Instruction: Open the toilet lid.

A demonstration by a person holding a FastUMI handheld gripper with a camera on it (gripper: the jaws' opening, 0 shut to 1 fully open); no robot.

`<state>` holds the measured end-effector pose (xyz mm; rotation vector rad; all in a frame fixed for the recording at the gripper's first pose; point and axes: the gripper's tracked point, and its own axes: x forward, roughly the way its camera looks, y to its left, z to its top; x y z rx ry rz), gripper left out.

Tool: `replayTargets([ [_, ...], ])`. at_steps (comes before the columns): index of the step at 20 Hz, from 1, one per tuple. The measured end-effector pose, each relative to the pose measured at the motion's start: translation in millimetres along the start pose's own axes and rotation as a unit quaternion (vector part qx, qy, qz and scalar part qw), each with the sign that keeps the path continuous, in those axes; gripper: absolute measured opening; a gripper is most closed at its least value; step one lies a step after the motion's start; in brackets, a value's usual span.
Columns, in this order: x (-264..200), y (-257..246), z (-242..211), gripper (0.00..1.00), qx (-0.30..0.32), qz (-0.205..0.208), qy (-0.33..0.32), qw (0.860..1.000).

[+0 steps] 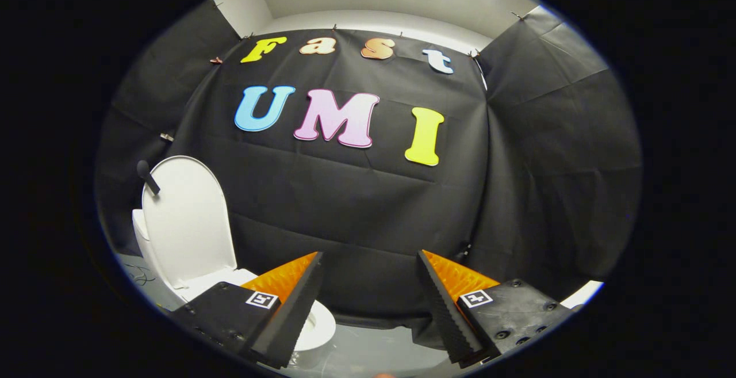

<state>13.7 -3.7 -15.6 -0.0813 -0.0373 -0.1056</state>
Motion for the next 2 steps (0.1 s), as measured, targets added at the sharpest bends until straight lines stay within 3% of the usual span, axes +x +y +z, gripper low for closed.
replayTargets([
  [2,3.2,3.6,-1.8,0.98,0.004,0.015,0.0,1.0],
])
